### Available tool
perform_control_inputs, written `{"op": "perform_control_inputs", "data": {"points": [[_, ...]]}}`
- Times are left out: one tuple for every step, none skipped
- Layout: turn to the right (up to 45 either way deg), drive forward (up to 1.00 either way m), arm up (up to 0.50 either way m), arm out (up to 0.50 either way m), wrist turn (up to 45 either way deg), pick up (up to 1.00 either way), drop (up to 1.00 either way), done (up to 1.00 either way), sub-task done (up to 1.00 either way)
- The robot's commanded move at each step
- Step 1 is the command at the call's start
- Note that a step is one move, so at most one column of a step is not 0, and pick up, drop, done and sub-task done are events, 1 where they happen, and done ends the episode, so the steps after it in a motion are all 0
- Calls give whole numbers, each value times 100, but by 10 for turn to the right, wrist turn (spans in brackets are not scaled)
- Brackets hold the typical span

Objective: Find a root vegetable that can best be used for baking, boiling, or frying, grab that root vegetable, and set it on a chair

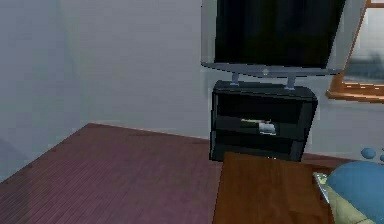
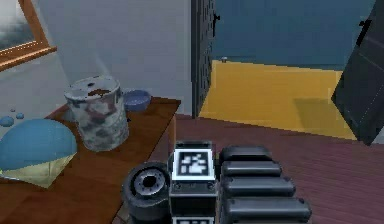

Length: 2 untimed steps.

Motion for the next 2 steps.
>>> {"op": "perform_control_inputs", "data": {"points": [[0, 0, 0, 38, 0, 0, 0, 0, 0], [0, 0, 0, 0, 450, 0, 0, 0, 0]]}}
